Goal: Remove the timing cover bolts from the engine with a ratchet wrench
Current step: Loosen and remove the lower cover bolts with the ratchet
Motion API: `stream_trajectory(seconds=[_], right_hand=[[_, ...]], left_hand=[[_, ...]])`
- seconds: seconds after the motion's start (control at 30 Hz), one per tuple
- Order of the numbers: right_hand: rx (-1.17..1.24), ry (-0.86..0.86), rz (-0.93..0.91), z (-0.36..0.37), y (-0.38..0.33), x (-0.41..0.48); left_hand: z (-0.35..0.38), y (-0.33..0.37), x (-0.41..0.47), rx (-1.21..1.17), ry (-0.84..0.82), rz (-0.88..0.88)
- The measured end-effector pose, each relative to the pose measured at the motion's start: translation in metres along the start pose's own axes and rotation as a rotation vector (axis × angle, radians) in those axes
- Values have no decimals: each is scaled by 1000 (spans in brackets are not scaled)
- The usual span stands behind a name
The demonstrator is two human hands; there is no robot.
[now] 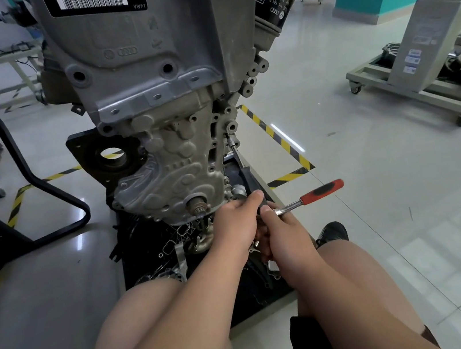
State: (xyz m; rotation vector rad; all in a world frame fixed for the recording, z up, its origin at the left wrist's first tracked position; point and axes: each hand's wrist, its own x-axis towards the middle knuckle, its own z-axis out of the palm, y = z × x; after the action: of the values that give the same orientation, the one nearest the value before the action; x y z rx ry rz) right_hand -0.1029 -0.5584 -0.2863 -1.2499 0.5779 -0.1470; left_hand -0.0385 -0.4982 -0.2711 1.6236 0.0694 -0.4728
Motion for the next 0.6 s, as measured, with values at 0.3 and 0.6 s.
stream_trajectory(seconds=[0.3, 0.6], right_hand=[[-514, 106, -279, 2, 9, -2], [-46, 65, 26, -2, 3, 5]], left_hand=[[-2, -3, 2, 43, 22, -8], [-2, 2, -2, 8, 24, -16]])
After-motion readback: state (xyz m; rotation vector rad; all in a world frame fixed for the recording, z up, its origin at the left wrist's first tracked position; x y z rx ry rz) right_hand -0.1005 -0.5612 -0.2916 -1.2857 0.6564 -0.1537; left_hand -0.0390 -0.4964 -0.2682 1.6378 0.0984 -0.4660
